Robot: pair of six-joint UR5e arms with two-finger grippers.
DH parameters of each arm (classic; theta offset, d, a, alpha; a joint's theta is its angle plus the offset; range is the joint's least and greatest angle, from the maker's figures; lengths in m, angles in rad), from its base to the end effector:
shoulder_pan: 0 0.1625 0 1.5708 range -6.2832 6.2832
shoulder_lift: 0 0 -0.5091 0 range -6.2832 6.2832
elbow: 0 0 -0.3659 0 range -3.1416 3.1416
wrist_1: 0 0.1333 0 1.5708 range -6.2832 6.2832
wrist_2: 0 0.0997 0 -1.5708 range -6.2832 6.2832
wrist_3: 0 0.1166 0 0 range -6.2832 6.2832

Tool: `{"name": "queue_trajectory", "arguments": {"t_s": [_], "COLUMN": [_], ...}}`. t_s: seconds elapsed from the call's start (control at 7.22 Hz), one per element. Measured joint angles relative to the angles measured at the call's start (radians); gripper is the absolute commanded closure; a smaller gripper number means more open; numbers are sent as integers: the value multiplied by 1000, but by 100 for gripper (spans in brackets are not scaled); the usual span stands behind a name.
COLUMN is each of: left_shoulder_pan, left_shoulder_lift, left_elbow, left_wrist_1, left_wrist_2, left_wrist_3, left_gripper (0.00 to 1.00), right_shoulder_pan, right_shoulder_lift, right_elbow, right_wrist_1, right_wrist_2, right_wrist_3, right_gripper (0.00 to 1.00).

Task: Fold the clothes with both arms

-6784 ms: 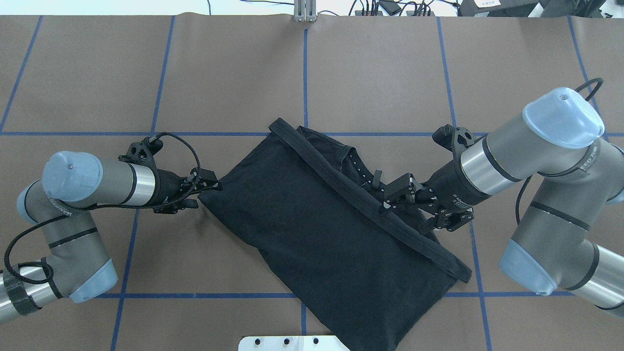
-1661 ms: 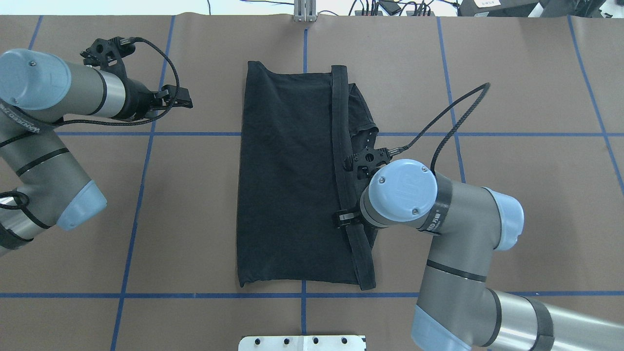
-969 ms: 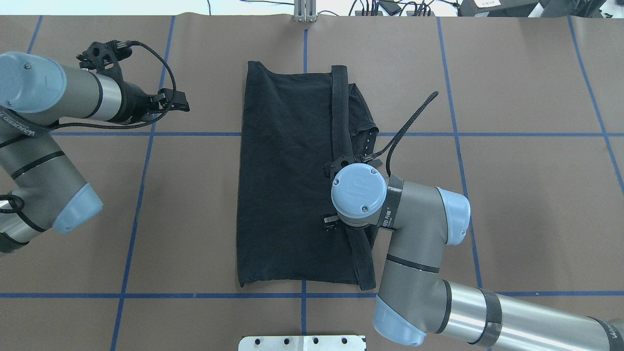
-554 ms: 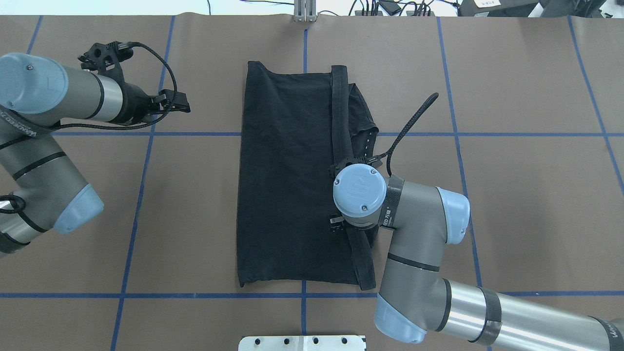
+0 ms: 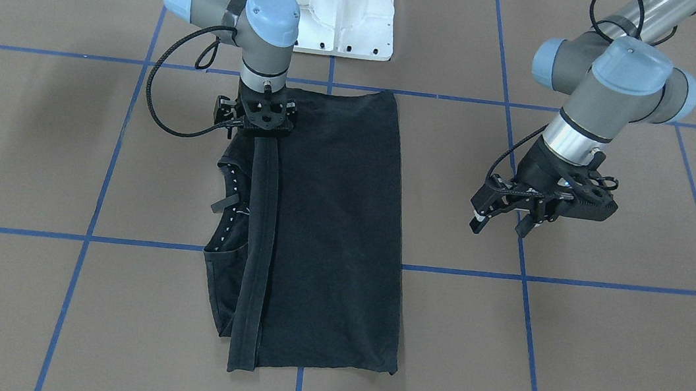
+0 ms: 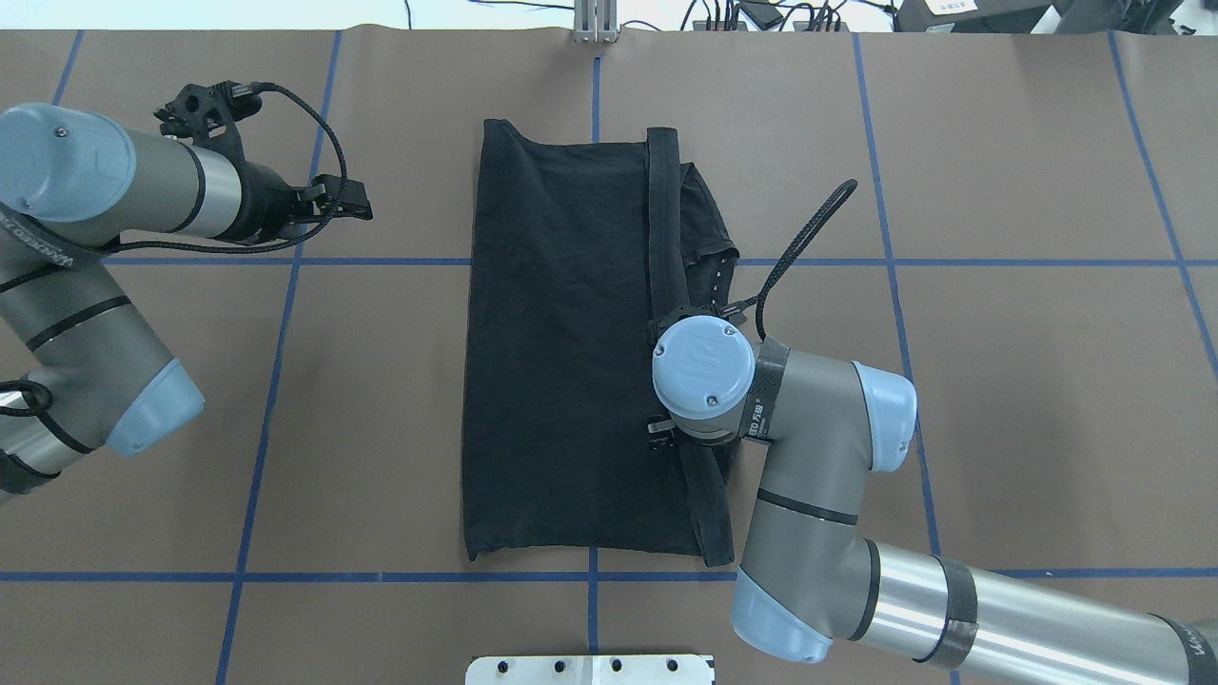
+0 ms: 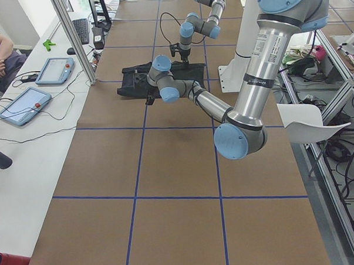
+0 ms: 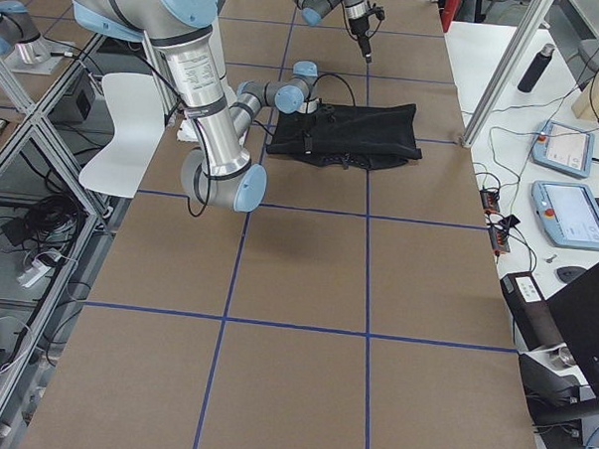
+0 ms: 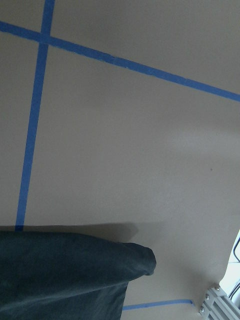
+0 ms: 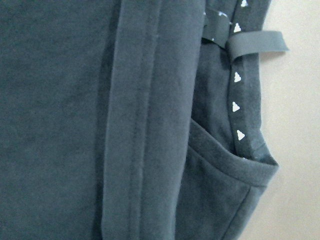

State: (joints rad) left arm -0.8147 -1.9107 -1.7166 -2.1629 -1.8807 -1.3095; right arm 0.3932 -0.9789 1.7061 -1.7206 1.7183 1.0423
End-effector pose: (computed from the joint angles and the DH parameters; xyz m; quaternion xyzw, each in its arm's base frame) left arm 0.3668 -0.5314 0.4364 0.1461 0.5033 -0.1555 0.8374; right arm -0.6057 -0.3770 0.3840 0.0630 -0.2857 -0.0856 0.9524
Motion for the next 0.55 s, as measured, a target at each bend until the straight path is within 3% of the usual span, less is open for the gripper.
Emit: {"name": "queue_trajectory", "arguments": {"t_s": [0.55], "left_shoulder_pan": [3], "left_shoulder_lift": [-4], "left_elbow": [0], "left_wrist_1": [0], "left_wrist_2": [0], "left_wrist_3": [-4], "left_gripper": [0], "right_shoulder_pan": [48], "right_shoulder_lift": [-61], "right_elbow": [17], "right_wrist_1": [-1], "right_wrist_2": [23], "right_wrist_3": [-51], "right_gripper": [0]}}
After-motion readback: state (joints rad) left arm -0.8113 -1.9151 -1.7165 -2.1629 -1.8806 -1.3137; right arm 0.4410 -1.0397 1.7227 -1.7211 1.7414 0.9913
